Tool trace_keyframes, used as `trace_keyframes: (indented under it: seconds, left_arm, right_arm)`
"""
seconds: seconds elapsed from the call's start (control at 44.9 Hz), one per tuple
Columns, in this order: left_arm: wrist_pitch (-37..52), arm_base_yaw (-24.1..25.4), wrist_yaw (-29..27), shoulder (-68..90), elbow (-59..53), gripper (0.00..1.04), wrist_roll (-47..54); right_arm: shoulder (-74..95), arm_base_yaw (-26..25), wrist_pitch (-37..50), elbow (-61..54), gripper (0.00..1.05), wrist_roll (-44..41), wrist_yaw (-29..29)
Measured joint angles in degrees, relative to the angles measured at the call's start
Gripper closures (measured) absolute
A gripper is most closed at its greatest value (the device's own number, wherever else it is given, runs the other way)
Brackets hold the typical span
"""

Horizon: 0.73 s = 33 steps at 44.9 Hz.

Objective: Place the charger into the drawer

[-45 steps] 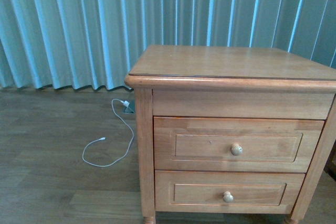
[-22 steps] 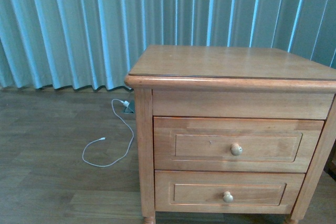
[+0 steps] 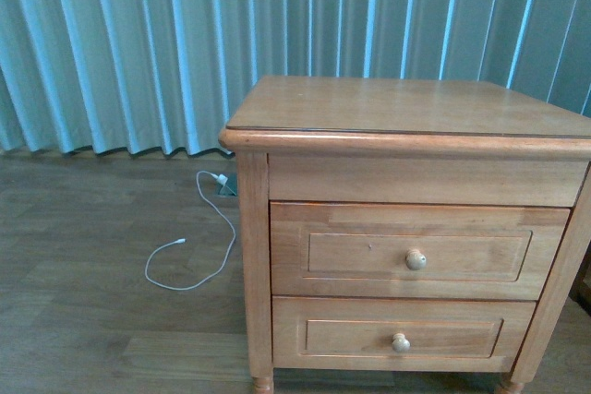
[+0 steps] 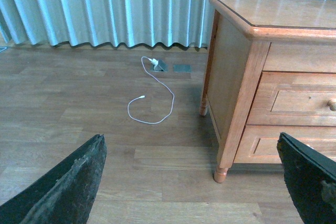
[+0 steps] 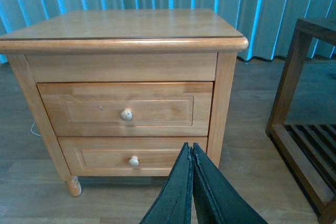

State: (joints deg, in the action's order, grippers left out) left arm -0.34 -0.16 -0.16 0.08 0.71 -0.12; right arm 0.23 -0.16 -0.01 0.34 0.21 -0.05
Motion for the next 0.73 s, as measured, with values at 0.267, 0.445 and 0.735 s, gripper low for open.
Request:
trace_keyframes:
  seconds: [0.267, 0.445, 0.735]
  left_arm:
    - [0.0, 0.0, 0.0, 0.0, 0.0, 0.06, 0.0]
    - [0.0, 0.0, 0.0, 0.0, 0.0, 0.06, 0.0]
    - [0.0, 0.0, 0.0, 0.0, 0.0, 0.06, 0.0]
  right_arm:
    - [0.0, 0.0, 0.0, 0.0, 1.03, 0.0, 0.0]
    - [0.0, 0.0, 0.0, 0.0, 0.86, -0.1, 0.0]
    - [0.0, 0.0, 0.0, 0.0, 0.31, -0.1, 0.0]
